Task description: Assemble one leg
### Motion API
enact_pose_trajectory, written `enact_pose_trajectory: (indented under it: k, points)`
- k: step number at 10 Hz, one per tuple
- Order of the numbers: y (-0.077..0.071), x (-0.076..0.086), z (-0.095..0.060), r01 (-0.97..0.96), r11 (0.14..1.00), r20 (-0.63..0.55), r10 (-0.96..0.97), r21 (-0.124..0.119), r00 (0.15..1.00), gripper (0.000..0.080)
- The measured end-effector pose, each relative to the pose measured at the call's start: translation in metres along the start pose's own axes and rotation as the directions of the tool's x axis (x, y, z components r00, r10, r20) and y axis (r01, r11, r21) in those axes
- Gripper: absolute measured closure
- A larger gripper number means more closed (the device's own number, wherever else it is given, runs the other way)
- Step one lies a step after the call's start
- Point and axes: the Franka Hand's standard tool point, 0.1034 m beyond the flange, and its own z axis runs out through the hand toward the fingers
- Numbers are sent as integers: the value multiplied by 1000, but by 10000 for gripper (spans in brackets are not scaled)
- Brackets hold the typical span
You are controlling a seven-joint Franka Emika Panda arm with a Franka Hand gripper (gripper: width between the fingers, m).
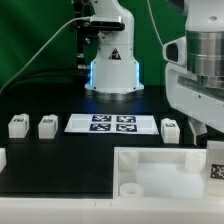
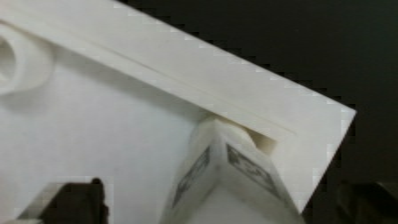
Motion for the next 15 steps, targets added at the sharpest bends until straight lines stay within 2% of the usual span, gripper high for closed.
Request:
enact_pose_trajectory:
  k: [2,4,6,7,8,9,10,11,12,14,15]
  points:
    - [1,2,0,198,980,-5,-198,-3,980,150]
    - [-1,-1,5,514,857,-57,-515,-24,855,150]
    - [-6,-3,2,746,664,-62,-748,-56,661,150]
    - [-7,-6,2,749,659,-64,-752,-61,656,150]
    - [-6,-5,2,727,684,-65,-729,-59,681,150]
    - [-6,-5,2,723,689,-65,-725,-58,686,243]
    - [-6,-5,3,654,755,-69,-656,-49,752,243]
    - [-6,-5,3,558,829,-75,-560,-42,825,426]
    - [-4,-3,3,485,873,-77,-487,-39,870,501]
    - [-6,4,0,230,973,-57,-231,-23,971,502]
    - [-7,5,0,34,999,-33,-34,-4,999,504]
